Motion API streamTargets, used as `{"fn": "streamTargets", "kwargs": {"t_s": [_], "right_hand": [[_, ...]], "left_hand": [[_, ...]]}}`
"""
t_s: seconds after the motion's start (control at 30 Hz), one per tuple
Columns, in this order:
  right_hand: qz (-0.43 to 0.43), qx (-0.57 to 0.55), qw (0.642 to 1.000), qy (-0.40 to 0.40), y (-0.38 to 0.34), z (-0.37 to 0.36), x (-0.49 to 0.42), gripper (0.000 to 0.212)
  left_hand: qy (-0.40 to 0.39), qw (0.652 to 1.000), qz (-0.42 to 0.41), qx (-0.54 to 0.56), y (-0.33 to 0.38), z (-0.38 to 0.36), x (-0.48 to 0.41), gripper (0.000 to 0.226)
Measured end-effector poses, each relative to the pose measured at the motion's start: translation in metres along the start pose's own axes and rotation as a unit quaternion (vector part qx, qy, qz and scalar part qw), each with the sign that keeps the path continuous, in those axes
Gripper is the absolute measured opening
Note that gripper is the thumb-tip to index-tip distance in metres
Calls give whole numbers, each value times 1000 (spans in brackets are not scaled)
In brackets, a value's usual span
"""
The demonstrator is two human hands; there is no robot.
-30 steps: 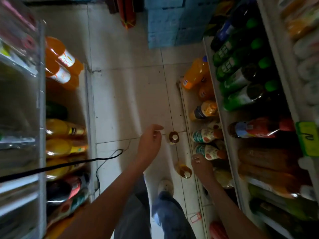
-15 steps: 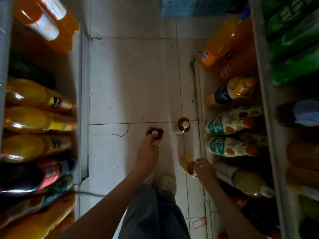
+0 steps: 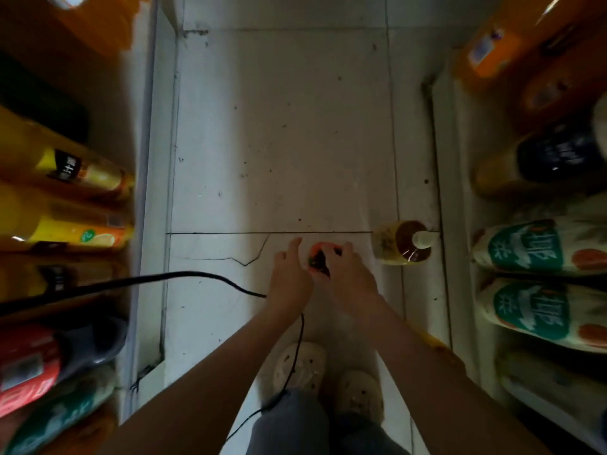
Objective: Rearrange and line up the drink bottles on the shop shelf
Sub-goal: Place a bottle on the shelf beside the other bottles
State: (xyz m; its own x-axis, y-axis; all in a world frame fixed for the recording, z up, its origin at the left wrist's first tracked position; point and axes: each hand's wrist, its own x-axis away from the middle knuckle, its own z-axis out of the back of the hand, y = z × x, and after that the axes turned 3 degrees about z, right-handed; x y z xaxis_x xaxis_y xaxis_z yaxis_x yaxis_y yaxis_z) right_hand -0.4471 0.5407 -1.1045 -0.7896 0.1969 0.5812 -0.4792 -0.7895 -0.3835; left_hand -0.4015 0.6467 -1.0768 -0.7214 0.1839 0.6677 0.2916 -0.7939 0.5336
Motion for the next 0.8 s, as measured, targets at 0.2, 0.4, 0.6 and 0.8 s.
{"fn": "streamTargets", "kwargs": {"t_s": [0.2, 0.4, 0.6, 0.8], "right_hand": [[-25, 12, 1000, -14, -3, -1, -13, 30], [-41, -58, 994, 80, -30, 116, 67, 24], [-3, -193, 970, 145, -85, 338, 190, 26], [42, -262, 915, 303, -152, 554, 274, 26]], "left_hand": [[-33, 999, 19, 6, -4, 33, -8, 76], [-217, 972, -61, -68, 80, 89, 40, 89], [-332, 919, -195, -89, 263, 194, 143, 81], [-235, 892, -382, -53, 434, 299, 250, 66]]}}
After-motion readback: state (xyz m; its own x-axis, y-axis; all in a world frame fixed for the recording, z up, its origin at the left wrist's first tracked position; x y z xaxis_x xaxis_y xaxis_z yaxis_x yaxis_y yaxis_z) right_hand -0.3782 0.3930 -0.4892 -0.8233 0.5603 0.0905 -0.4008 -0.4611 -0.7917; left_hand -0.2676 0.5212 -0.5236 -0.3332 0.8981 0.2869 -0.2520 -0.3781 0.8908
